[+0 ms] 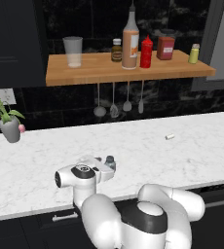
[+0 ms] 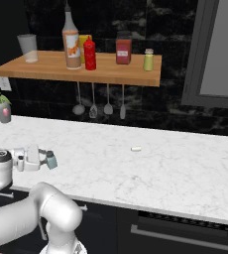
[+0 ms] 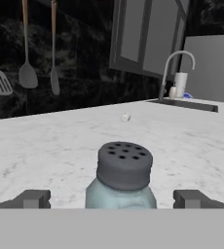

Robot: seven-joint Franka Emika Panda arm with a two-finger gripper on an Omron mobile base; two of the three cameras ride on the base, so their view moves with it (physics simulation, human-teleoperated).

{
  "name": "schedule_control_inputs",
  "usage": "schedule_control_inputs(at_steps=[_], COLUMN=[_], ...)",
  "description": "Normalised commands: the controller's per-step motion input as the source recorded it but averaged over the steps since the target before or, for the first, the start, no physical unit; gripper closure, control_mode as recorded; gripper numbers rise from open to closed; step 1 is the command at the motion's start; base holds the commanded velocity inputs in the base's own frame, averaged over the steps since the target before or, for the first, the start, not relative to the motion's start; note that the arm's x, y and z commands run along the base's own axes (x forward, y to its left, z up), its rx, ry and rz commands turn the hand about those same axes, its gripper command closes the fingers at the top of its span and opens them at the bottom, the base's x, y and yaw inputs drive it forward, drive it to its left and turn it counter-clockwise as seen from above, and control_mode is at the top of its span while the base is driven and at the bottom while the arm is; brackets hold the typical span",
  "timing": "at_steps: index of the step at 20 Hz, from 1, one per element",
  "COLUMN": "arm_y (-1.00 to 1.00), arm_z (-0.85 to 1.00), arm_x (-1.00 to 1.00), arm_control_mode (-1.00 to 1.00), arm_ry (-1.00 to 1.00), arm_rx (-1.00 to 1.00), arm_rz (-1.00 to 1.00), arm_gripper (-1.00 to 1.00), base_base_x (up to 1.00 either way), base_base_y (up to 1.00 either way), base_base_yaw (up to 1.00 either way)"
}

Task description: Put the shaker and condiment bottle from the counter next to their counterparts in the cabinet.

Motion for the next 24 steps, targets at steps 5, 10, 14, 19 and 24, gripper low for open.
schedule_control_inputs(at_steps=[5,10,14,19,24], arm_y=[-0.2,-0.15,-0.12,-0.14,-0.07], arm_z=[-0.01,-0.18,-0.29,-0.05,0.64], arm_x=[0.05,0.14,0.32,0.27,-0.15], arm_control_mode=[-1.0,-1.0,-1.0,-1.0,-1.0], arm_ry=[0.0,0.01,0.1,0.09,-0.05], arm_rx=[0.0,0.0,0.0,0.01,0.0], arm_rz=[0.0,0.0,0.0,0.0,0.0], arm_gripper=[-1.0,-1.0,1.0,1.0,1.0], base_base_x=[0.0,0.0,0.0,0.0,0.0], base_base_y=[0.0,0.0,0.0,0.0,0.0], base_base_yaw=[0.0,0.0,0.0,0.0,0.0])
